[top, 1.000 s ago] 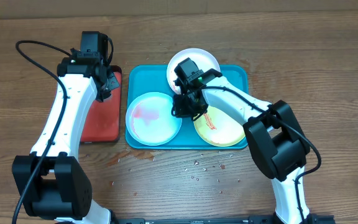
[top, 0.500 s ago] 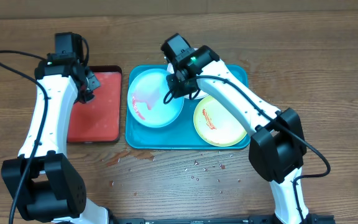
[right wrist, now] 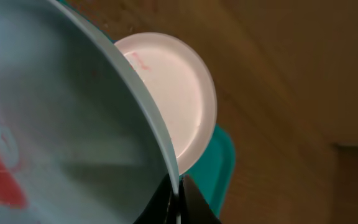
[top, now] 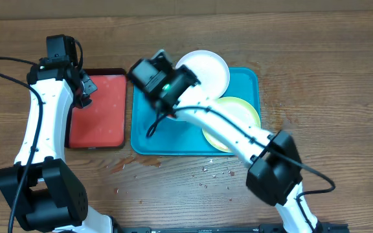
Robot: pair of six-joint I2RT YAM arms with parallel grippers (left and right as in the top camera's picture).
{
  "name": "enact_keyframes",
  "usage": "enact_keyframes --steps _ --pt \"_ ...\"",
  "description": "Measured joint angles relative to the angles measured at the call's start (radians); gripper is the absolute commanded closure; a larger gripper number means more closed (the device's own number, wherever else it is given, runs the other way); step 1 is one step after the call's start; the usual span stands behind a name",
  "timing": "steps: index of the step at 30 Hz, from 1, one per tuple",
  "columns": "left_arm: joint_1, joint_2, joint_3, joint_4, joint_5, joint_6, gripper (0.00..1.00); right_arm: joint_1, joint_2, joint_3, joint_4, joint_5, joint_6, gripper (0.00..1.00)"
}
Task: Clean dirty plates on tray and stack at the side
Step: 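Lift the light blue plate with the right gripper and carry it right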
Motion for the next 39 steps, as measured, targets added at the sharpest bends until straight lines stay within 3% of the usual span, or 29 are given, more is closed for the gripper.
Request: enact_keyframes --steps 9,19,24,30,35,39 --pt "0.054 0.0 0.0 0.0 0.0 0.0 0.96 0.101 0.0 0.001 0.091 0.328 -0.084 0.96" --pt "0.122 0.0 0.0 0.0 0.004 0.0 0.96 0.104 0.0 0.002 0.12 0.408 -0.185 0.96" --pt "0.122 0.0 0.0 -0.001 0.007 0.0 0.96 0.103 0.0 0.002 0.121 0.359 -0.181 0.96" --pt "0.122 0.0 0.0 -0.007 0.008 0.0 0.96 0.074 0.0 0.003 0.103 0.084 -0.187 0.96" --pt "0.122 0.0 0.0 -0.008 0.008 0.0 0.96 0.05 0.0 0.003 0.147 0.138 -0.17 0.96" --pt "0.122 0.0 0.0 -0.008 0.008 0.0 0.96 0.031 0.0 0.01 0.088 -0.023 -0.217 0.96"
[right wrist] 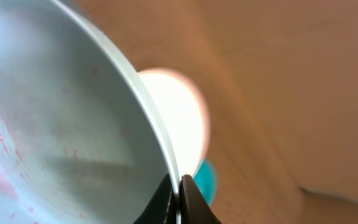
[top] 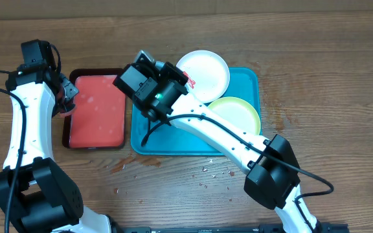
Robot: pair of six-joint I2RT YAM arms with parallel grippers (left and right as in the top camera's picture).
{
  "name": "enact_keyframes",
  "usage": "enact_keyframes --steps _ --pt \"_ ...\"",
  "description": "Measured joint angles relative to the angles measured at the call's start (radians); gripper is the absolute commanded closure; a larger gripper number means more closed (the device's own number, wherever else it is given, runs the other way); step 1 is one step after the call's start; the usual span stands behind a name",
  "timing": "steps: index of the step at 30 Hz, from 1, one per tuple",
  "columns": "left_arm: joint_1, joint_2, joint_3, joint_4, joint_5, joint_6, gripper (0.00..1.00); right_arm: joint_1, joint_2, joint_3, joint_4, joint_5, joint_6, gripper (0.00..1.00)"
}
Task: Clean dirty plates on tray and stack at the side
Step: 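Lift the light blue plate with the right gripper and carry it right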
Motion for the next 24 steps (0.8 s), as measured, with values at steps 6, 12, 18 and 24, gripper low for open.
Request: enact_keyframes --steps 6,12,18,24 --pt "0.0 0.0 0.0 -0.001 0.0 0.0 0.96 -0.019 -0.002 0.003 0.051 -0.077 0.043 0.96" --pt "0.0 0.0 0.0 -0.005 0.0 0.0 0.96 -0.107 -0.052 0.007 0.111 -0.1 0.189 0.95" --pt "0.0 0.0 0.0 -0.011 0.008 0.0 0.96 -0.412 -0.135 0.026 0.027 -0.385 0.266 0.96" --pt "0.0 0.0 0.0 -0.004 0.034 -0.001 0.96 -0.805 -0.14 -0.005 -0.055 -0.799 0.29 0.96"
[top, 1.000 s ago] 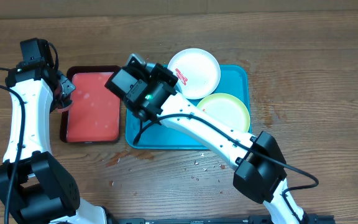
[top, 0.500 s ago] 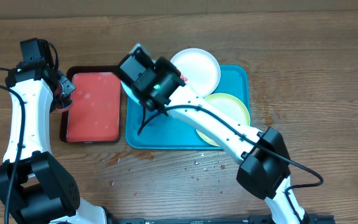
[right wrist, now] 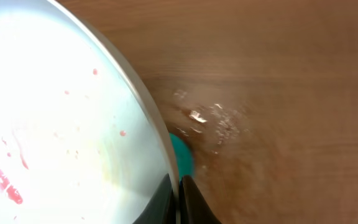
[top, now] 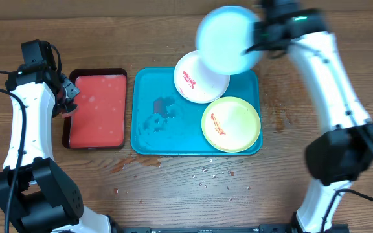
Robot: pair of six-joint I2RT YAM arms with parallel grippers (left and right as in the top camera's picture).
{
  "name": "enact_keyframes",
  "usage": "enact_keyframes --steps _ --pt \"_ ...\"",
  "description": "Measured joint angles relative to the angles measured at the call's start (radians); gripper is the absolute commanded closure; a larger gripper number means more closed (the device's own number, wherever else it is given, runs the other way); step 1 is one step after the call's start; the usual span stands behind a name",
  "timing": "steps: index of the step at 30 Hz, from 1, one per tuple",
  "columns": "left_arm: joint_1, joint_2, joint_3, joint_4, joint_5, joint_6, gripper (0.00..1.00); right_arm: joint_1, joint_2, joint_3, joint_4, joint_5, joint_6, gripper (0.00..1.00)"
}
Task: Clean dirty plates on tray and stack at the side
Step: 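Lift the light blue plate with the right gripper and carry it right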
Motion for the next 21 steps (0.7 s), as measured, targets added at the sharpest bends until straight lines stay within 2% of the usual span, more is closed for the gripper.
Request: enact_keyframes --steps 6,10,16,21 --pt "0.0 0.0 0.0 0.004 0.014 -0.001 0.96 -0.286 0.0 -0.11 0.011 -0.182 0.01 0.96" --pt "0.0 0.0 0.0 0.006 0.024 -0.003 0.96 -0.399 0.0 -0.252 0.119 -0.233 0.013 0.96" --pt "0.0 0.0 0.0 0.015 0.044 -0.003 0.96 -0.438 0.0 -0.463 0.301 -0.269 0.017 0.96" --pt "0.0 0.0 0.0 0.015 0.05 -0.003 0.96 -0.43 0.0 -0.57 0.449 -0.251 0.047 0.96"
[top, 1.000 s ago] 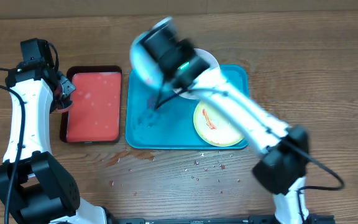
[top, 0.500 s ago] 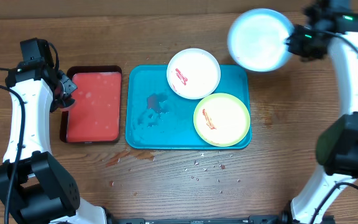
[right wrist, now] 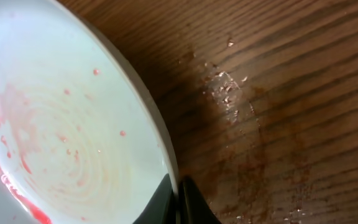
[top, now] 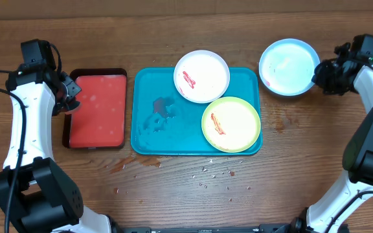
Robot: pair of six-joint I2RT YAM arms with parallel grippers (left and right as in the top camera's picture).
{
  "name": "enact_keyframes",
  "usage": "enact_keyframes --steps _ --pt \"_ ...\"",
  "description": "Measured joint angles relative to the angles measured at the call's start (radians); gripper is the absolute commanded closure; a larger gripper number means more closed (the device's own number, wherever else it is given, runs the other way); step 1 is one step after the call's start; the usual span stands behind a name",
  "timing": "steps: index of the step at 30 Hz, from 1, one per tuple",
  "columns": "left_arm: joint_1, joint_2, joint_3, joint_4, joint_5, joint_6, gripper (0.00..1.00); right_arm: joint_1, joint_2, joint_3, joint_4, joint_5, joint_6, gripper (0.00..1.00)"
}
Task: Clean dirty plates on tray and stack at the side
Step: 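Lift the light blue plate with the right gripper and carry it right, then lower the plate onto the table at right and release, then move the right gripper to the white plate rim and grasp it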
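Note:
A pale blue plate (top: 288,66) with faint red smears lies flat on the wood right of the teal tray (top: 149,136). My right gripper (top: 321,74) is shut on its right rim; the wrist view shows the plate (right wrist: 61,124) pinched between the fingertips (right wrist: 178,193). On the tray rest a white plate (top: 202,76) and a yellow-green plate (top: 231,123), each with a red streak. My left gripper (top: 70,90) hovers at the left edge of the red tray (top: 97,110); its jaws are too small to read.
Wet smears and crumbs mark the teal tray's left half (top: 157,113). Small crumbs and droplets dot the wood below the tray (top: 212,171) and beside the blue plate (right wrist: 225,87).
My right gripper, holding the blue plate high above the tray's top right corner, now has it lower and farther right, flat on the table. The left arm has not moved.
My right gripper held the blue plate tilted over the teal tray's left part, near the red tray. Then it held it closer to the red tray while the left arm moved left. Later the plate was above the tray's top right corner, now on the table.

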Motion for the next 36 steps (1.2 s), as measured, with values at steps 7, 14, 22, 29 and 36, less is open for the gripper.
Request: enact_keyframes --steps 7,14,22,29,36 --pt "0.0 0.0 0.0 0.0 0.003 0.0 0.96 0.001 0.0 -0.039 0.031 0.049 0.048 0.04" --pt "0.0 0.0 0.0 0.0 0.005 0.0 0.96 0.01 0.0 -0.04 0.059 -0.103 0.058 0.13" --pt "0.0 0.0 0.0 0.0 0.013 0.0 0.96 0.201 0.0 -0.04 0.156 -0.235 0.063 0.16" --pt "0.0 0.0 0.0 -0.003 0.014 0.0 0.96 0.42 0.0 -0.04 0.251 -0.138 0.102 0.16" --pt "0.0 0.0 0.0 -0.003 0.014 0.0 0.96 0.534 0.002 -0.04 0.334 0.02 0.062 0.17"
